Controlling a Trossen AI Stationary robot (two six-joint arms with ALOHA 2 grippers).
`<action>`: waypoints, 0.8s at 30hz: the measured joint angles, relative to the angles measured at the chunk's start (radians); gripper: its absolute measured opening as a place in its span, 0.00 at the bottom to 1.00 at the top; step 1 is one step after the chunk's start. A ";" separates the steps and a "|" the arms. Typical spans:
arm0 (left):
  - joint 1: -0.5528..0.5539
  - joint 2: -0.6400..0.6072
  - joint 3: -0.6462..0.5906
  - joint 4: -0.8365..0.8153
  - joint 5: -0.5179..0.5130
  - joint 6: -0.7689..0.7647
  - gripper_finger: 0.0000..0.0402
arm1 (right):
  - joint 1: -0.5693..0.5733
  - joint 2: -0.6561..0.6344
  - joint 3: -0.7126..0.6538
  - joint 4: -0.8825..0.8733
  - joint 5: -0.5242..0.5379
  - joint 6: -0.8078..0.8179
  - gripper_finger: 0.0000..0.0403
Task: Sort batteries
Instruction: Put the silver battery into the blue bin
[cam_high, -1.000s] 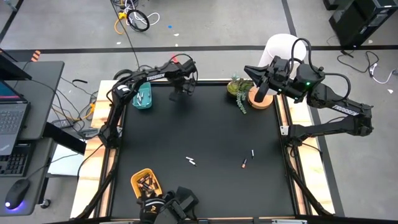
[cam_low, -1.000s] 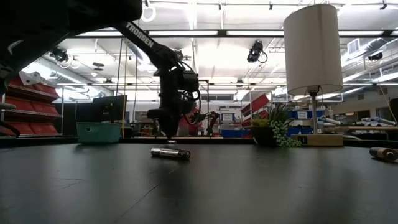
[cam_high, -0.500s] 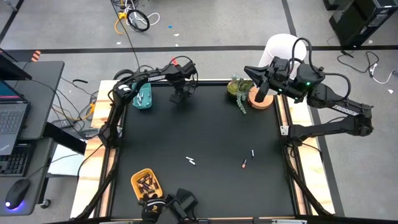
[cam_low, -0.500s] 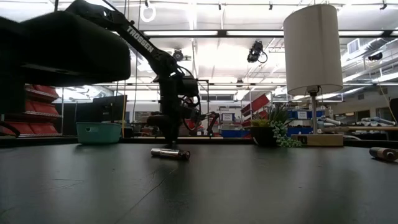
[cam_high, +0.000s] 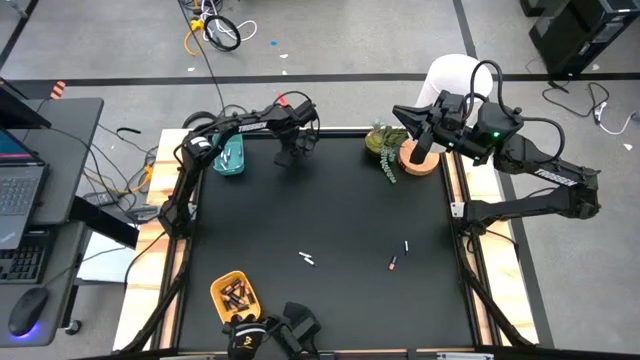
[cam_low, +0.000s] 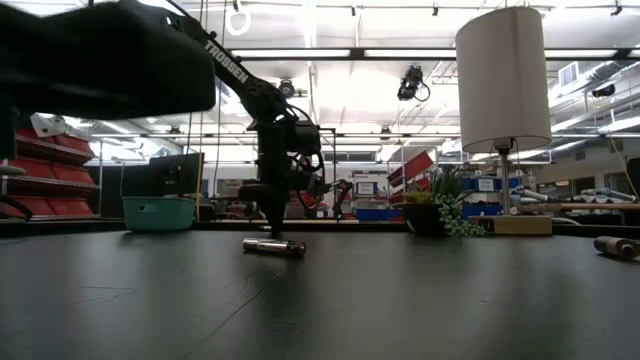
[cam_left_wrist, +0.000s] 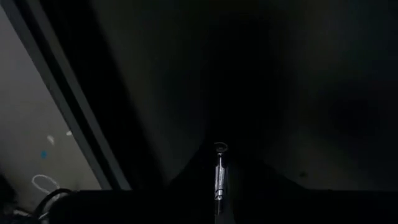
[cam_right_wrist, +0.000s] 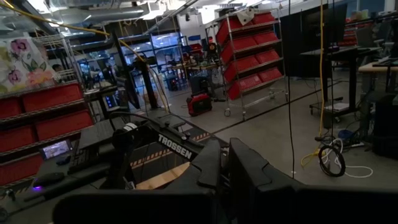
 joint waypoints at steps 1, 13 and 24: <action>-0.004 0.000 0.000 0.001 -0.010 0.000 0.06 | 0.000 0.000 0.000 0.000 0.000 0.000 0.06; -0.013 0.010 0.210 -0.213 0.032 -0.081 0.01 | 0.000 0.000 0.000 0.007 0.000 0.000 0.06; -0.007 0.006 0.296 -0.201 0.082 -0.595 0.07 | 0.000 0.000 0.000 0.040 -0.004 0.014 0.06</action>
